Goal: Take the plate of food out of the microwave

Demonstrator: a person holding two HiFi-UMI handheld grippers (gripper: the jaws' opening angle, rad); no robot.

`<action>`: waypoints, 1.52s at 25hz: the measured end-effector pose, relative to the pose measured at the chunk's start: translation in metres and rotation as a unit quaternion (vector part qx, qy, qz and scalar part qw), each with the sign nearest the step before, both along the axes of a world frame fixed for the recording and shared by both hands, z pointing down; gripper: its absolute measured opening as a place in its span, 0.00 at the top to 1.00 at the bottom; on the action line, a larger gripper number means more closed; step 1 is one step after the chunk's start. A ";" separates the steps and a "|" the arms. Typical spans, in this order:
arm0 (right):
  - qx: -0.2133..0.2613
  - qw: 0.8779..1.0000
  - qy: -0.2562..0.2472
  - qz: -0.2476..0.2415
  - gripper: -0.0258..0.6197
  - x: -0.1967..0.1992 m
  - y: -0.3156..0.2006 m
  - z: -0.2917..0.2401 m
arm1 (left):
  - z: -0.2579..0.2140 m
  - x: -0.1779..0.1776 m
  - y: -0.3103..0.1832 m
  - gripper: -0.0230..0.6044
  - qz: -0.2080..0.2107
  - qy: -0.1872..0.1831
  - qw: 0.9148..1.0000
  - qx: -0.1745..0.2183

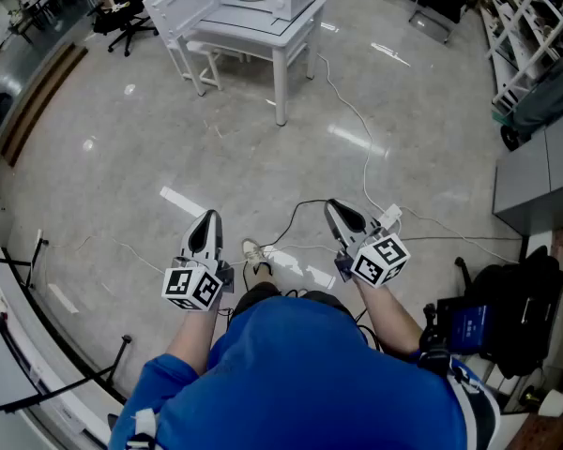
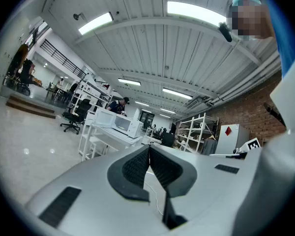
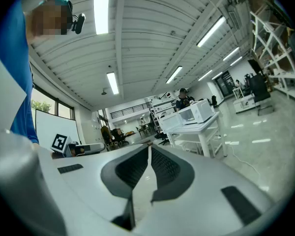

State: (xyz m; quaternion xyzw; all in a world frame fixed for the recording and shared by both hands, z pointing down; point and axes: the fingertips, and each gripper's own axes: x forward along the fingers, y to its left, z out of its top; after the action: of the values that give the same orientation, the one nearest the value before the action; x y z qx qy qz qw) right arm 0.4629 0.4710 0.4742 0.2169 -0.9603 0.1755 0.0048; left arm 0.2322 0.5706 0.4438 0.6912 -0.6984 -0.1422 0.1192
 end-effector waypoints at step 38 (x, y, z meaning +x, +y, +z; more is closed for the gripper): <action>-0.022 1.000 0.003 -0.005 0.95 -0.274 -0.234 -0.014 | 0.000 -0.276 -0.220 0.95 -0.016 0.037 0.999 0.008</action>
State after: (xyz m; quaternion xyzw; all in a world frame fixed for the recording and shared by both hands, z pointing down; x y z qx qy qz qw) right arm 0.1885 0.2373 0.4599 0.2127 -0.9572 0.1956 0.0136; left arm -0.0437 0.3506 0.4442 0.6752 -0.7033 -0.1754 0.1370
